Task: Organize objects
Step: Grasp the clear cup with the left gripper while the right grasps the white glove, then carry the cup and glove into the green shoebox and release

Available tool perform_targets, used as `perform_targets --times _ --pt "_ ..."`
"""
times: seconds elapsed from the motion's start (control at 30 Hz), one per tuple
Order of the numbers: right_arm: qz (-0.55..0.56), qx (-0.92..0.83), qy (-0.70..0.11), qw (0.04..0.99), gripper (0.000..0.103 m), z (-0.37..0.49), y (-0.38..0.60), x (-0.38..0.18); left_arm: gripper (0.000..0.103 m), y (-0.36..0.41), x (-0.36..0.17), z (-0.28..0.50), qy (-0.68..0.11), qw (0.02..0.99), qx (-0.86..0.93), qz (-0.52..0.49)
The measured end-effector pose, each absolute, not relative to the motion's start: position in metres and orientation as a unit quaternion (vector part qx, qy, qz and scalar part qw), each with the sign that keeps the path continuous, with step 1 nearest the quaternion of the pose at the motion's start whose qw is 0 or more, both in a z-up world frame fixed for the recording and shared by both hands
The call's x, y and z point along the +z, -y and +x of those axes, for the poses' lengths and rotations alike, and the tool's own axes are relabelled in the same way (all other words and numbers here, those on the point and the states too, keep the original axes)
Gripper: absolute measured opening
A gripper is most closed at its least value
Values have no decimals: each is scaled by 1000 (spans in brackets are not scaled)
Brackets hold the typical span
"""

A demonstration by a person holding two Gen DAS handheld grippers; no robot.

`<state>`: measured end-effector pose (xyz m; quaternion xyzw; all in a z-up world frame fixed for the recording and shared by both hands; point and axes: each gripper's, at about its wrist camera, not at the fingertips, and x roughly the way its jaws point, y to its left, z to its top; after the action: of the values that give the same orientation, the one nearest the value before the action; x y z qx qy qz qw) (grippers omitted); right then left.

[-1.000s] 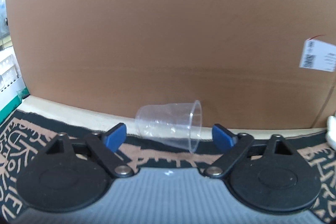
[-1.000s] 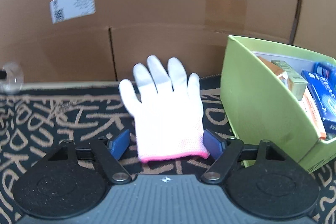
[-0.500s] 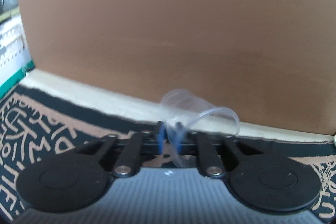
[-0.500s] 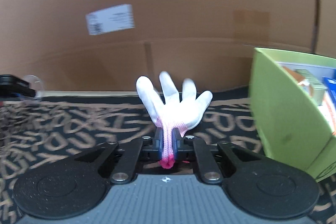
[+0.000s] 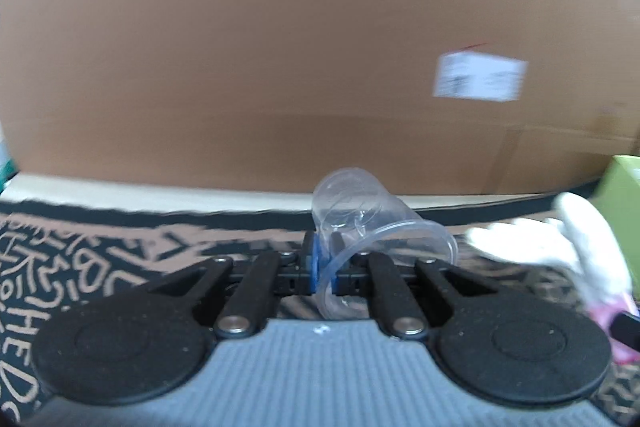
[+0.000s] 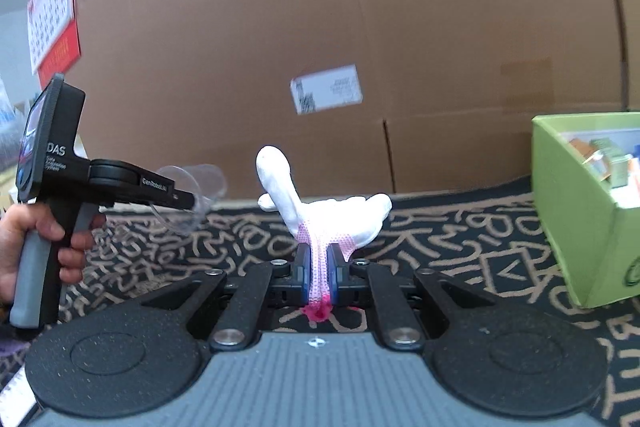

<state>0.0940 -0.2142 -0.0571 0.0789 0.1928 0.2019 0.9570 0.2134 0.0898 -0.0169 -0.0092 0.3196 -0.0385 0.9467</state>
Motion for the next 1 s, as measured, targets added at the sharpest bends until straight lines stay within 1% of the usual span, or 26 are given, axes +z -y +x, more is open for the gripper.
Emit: perform_targets --times 0.3,0.5,0.77,1.0 --pt "101 122 -99 982 11 50 287 -18 6 4 42 175 -263 952 -158 9" --pt "100 40 -64 992 11 38 342 -8 6 81 63 168 -247 943 -222 9" --pt "93 -56 -70 992 11 45 410 -15 6 184 70 154 -230 927 -293 27" --pt "57 -65 -106 991 11 97 431 -28 6 257 44 179 -249 925 -284 42"
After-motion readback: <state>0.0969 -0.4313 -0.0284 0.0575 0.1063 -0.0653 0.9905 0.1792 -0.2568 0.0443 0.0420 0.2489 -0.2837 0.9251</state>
